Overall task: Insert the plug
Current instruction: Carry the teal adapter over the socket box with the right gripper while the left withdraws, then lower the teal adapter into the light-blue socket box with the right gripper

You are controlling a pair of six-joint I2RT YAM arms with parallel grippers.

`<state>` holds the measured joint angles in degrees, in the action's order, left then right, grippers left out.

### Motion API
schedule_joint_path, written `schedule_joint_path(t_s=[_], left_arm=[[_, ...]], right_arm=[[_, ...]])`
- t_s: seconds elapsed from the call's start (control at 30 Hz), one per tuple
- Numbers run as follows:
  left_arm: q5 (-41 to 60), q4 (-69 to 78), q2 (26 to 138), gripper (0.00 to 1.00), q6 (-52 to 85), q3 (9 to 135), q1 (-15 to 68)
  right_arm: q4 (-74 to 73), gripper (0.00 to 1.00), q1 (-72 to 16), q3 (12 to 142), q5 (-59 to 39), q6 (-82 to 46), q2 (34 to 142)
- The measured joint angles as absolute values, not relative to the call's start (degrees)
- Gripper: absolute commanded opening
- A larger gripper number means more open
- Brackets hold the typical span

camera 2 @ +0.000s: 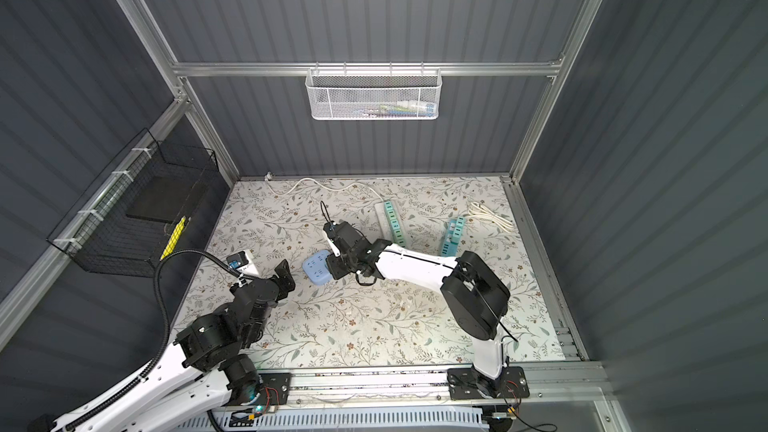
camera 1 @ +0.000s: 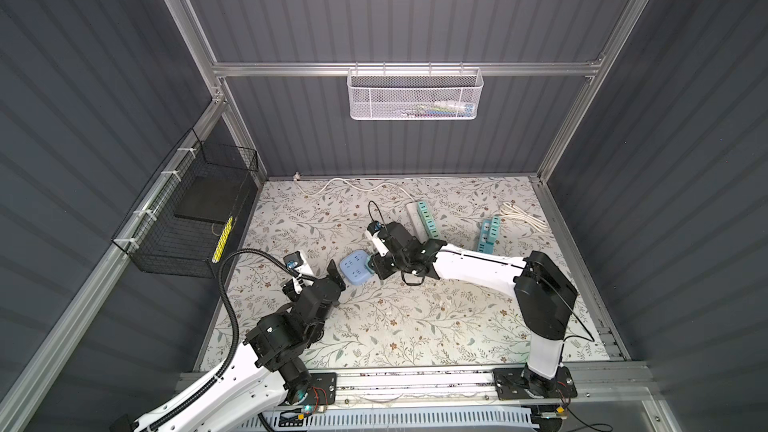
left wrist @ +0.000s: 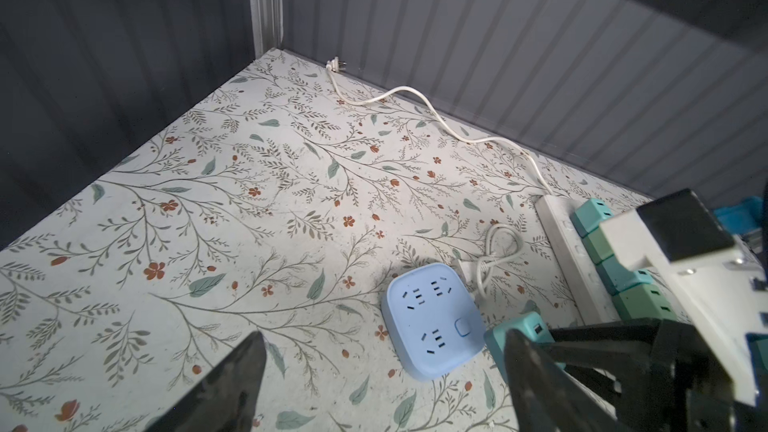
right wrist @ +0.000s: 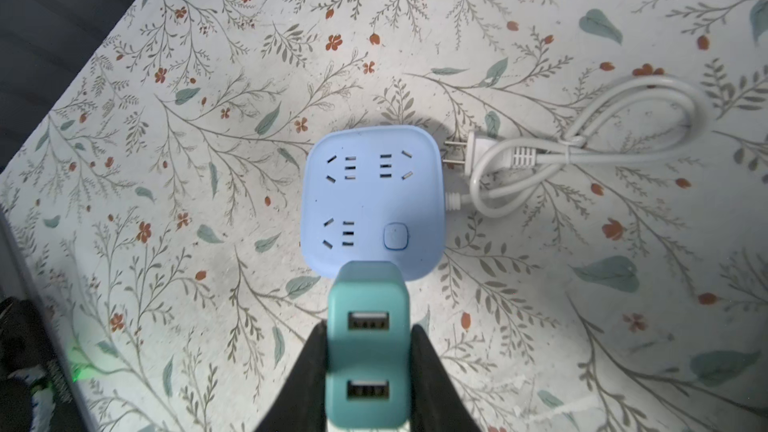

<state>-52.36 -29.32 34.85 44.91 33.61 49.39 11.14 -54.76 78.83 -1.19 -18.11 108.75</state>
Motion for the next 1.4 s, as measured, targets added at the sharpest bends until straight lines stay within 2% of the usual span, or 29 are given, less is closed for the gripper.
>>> schedule_joint_path(t_s=[0.23, 0.6, 1.03, 1.4], left_arm=[[-50.2, -28.4, 36.0, 0.88, 46.0, 32.2, 46.0], [-41.6, -25.5, 37.6, 0.89, 44.8, 31.7, 37.8], [-37.4, -22.7, 39.3, 0.91, 43.3, 30.2, 34.5], [-31.3, -19.7, 41.4, 0.91, 42.8, 29.5, 27.7]], right_arm=[[8.3, 0.06, -57.4, 81.1, 4.5, -18.9, 112.2], [7.6, 0.05, -58.1, 85.5, 7.0, -19.0, 117.5], [8.2, 0.05, -59.3, 85.7, 8.1, -19.1, 117.7], [8.3, 0.04, -59.4, 85.5, 8.5, -19.5, 117.7]])
